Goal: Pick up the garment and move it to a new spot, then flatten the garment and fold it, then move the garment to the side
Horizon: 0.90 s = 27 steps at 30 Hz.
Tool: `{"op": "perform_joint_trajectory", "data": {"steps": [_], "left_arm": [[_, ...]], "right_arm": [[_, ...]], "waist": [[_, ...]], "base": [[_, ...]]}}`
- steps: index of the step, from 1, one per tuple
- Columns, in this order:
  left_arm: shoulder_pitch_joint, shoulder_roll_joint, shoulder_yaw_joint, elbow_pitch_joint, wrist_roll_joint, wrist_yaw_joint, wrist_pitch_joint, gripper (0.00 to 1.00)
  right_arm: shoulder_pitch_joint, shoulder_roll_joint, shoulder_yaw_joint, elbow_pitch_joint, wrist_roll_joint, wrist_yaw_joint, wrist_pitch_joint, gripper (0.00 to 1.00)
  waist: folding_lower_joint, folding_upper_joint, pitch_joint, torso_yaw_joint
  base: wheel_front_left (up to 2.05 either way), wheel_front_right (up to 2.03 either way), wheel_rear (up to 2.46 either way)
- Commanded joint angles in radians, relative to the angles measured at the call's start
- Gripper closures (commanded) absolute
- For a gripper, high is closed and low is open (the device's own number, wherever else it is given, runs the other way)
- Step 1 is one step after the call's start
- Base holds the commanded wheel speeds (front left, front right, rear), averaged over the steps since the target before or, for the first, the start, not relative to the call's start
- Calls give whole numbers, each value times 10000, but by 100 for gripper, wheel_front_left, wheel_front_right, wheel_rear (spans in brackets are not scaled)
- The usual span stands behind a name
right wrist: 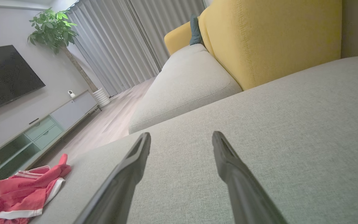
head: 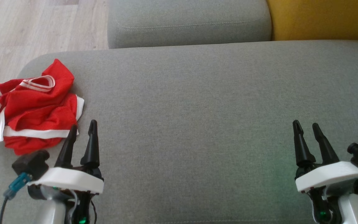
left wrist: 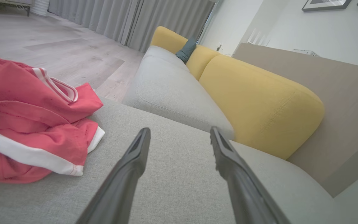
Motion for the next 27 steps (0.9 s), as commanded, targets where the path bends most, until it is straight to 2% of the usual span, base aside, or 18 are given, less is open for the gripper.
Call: {"op": "perform_joint_trajectory", "data": {"steps": [1, 27], "left_arm": [[-512, 175, 134, -420, 371, -27, -142, 0], [-353, 221, -166, 14, 3630, 94, -904, 0]], "right_arm": [[-488, -141, 190, -432, -352, -6, -162, 0], [-341, 165, 161, -189, -3430, -7, -614, 0]], "waist": [[0, 0, 5, 4], [0, 0, 45, 179]], "base": [[0, 0, 0], [0, 0, 0]]}}
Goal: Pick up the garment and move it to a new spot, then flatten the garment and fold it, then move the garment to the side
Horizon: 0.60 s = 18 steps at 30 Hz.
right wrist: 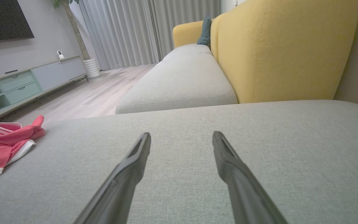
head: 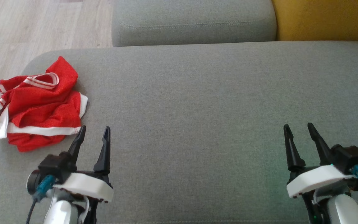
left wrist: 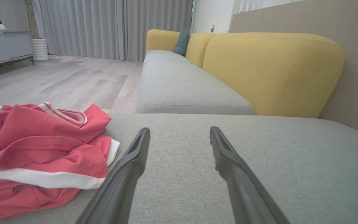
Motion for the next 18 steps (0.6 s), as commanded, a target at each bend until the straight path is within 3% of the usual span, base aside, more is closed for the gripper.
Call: {"op": "perform_joint_trajectory", "data": {"steps": [1, 6, 18], "left_arm": [[-388, 146, 217, -311, 328, 52, -148, 0], [-374, 131, 268, -197, 793, 82, -295, 0], [-386, 92, 412, 51, 695, 109, -299, 0]], "right_arm": [[-351, -58, 165, -312, -324, -7, -179, 0], [-311, 20, 104, -296, -836, -7, -270, 0], [-294, 182, -88, -111, -671, -7, -362, 0]], "waist": [[0, 0, 5, 4], [0, 0, 18, 23], [0, 0, 102, 15]], "base": [[0, 0, 0], [0, 0, 0], [0, 0, 0]]}}
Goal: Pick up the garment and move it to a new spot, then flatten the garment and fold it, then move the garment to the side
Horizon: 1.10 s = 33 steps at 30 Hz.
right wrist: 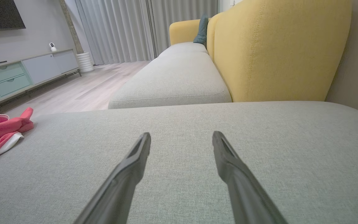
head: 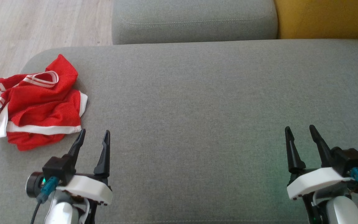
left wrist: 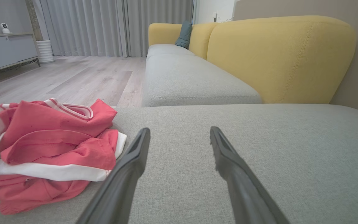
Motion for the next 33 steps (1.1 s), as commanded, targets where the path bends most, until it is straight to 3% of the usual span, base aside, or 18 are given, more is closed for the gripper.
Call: {"op": "perform_joint_trajectory", "data": {"steps": [1, 23, 33], "left_arm": [[-394, 92, 341, -293, 8, 55, -124, 0], [-465, 49, 439, 16, 25, 118, -124, 0], [-575, 39, 449, 108, 77, 142, -124, 0]], "right_arm": [[-333, 0, 182, -276, 46, -7, -116, 0], [-350, 69, 132, -225, 37, -7, -103, 0], [-364, 75, 25, -377, -67, -7, -20, 0]], "waist": [[0, 0, 13, -3], [0, 0, 11, 82], [0, 0, 24, 471]], "base": [[0, 0, 0], [0, 0, 0], [0, 0, 0]]}}
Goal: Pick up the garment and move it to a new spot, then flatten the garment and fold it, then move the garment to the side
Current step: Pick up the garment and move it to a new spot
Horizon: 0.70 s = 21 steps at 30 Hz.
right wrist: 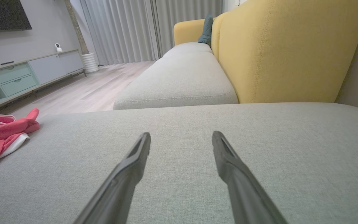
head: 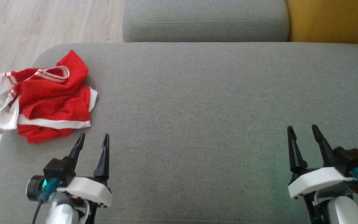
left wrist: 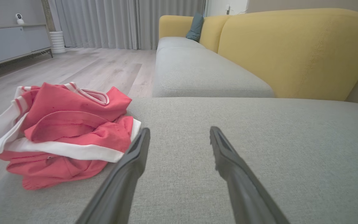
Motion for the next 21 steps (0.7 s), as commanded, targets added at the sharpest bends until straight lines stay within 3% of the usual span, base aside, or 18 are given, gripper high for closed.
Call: {"op": "perform_joint_trajectory", "data": {"steps": [1, 21], "left_arm": [[-581, 56, 360, -279, 91, 67, -124, 0], [-610, 218, 705, -367, 115, 282, -124, 0]], "right_arm": [[-360, -36, 182, -424, -82, -9, 0, 0], [-292, -31, 585, -964, -141, -9, 276, 0]], "waist": [[0, 0, 12, 178], [0, 0, -94, 2506]], "base": [[0, 0, 0], [0, 0, 0]]}}
